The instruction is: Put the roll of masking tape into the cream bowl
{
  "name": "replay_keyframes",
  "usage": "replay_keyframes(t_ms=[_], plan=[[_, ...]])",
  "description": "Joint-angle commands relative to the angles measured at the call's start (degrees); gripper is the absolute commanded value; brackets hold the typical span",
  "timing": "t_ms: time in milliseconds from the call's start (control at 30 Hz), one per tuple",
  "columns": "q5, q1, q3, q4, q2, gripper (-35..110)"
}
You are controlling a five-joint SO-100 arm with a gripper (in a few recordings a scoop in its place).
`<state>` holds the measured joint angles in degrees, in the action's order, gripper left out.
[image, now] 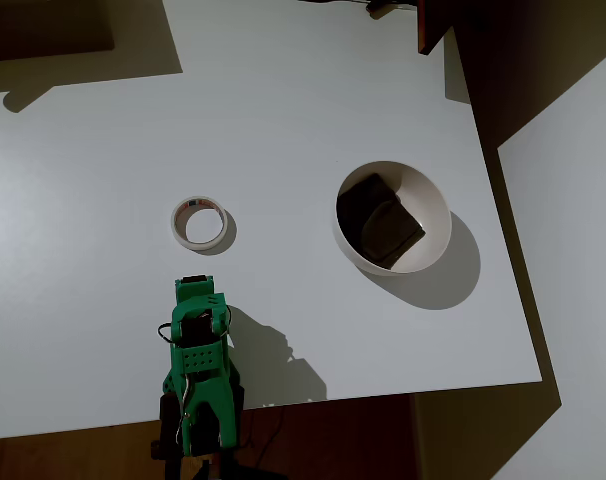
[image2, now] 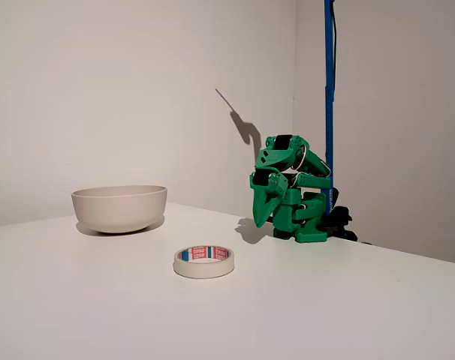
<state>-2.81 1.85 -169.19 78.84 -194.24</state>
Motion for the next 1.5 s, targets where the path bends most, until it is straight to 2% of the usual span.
replay_keyframes(t_ms=[0,533,833,1100,1467], plan=[[0.4,1.8,2.2,0.6,0.0,-8],[0.4,1.8,2.2,0.6,0.0,-8],[-3.5,-1.9,7.6,-1.1,1.1,-8],[-2.9,-2.9,13.4,-6.7,15.3,-8],[-3.5,-4.9,37.9,-4.5,47.3,-8]])
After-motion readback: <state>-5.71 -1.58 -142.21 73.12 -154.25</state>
